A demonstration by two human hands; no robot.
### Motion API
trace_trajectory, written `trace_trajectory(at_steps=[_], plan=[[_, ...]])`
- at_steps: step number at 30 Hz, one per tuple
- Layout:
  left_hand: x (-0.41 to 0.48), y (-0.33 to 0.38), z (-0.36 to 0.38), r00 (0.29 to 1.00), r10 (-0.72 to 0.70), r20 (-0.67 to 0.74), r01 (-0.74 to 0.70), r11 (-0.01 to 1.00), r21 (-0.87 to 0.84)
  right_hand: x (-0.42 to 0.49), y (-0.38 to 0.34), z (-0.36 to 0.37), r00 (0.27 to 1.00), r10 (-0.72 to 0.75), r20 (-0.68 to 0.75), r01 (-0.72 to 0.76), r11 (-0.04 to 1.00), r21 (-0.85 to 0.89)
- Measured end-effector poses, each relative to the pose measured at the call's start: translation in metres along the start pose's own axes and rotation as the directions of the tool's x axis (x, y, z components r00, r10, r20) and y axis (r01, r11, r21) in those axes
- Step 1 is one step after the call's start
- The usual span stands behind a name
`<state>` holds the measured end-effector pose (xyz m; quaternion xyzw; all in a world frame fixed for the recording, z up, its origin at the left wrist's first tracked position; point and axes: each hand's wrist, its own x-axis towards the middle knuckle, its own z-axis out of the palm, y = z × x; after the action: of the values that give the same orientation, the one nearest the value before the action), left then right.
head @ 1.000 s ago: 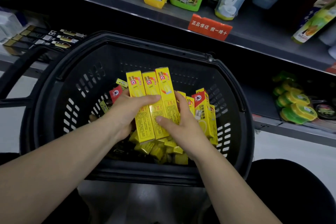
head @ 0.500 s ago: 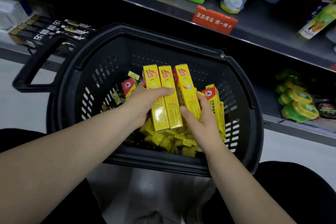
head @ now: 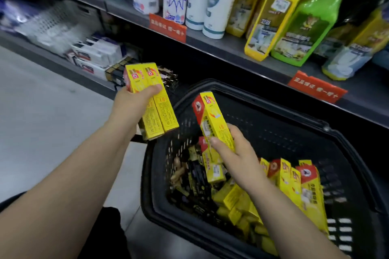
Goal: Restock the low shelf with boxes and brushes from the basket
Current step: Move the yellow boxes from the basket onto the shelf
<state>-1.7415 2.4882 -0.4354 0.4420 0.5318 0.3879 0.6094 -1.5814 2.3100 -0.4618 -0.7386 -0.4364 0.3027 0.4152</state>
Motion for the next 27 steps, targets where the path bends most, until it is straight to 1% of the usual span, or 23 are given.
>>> trace_trajectory(at_steps=[2, 4, 5, 8, 13, 16, 19, 23, 25, 27], plan=[[0.009, -0.002, -0.017, 0.992, -0.121, -0.023, 0.117, 0.985, -0.128, 0.022, -0.014, 0.020, 0.998, -0.038, 0.042, 0.038, 0.999, -0.005], [0.016, -0.006, -0.030, 0.975, -0.220, -0.003, 0.215, 0.956, -0.201, 0.036, -0.022, 0.033, 0.997, -0.041, 0.065, 0.040, 0.999, 0.009], [0.019, -0.008, -0.034, 0.969, -0.247, 0.021, 0.245, 0.944, -0.221, 0.040, -0.024, 0.037, 0.996, -0.039, 0.074, 0.038, 0.999, 0.012], [0.020, -0.010, -0.038, 0.961, -0.266, 0.081, 0.278, 0.935, -0.219, 0.049, -0.028, 0.037, 0.996, -0.033, 0.083, 0.033, 0.999, -0.001], [0.014, -0.012, -0.029, 0.959, -0.264, 0.105, 0.281, 0.933, -0.225, 0.058, -0.035, 0.025, 0.996, -0.019, 0.089, 0.023, 0.999, -0.042], [0.002, -0.014, -0.020, 0.950, -0.280, 0.136, 0.304, 0.928, -0.216, 0.063, -0.042, 0.018, 0.995, -0.039, 0.095, 0.045, 0.997, -0.066], [-0.011, -0.021, -0.009, 0.935, -0.308, 0.177, 0.341, 0.916, -0.211, 0.074, -0.050, 0.014, 0.995, -0.071, 0.077, 0.082, 0.985, -0.154], [-0.024, -0.029, 0.012, 0.915, -0.341, 0.213, 0.390, 0.884, -0.259, 0.105, -0.063, 0.011, 0.992, -0.116, 0.057, 0.128, 0.939, -0.320], [-0.026, -0.032, 0.020, 0.914, -0.340, 0.223, 0.393, 0.881, -0.265, 0.129, -0.070, 0.014, 0.991, -0.098, 0.088, 0.126, 0.897, -0.424], [-0.028, -0.035, 0.026, 0.909, -0.341, 0.239, 0.399, 0.876, -0.270, 0.155, -0.073, 0.022, 0.989, -0.020, 0.148, 0.099, 0.834, -0.544]])
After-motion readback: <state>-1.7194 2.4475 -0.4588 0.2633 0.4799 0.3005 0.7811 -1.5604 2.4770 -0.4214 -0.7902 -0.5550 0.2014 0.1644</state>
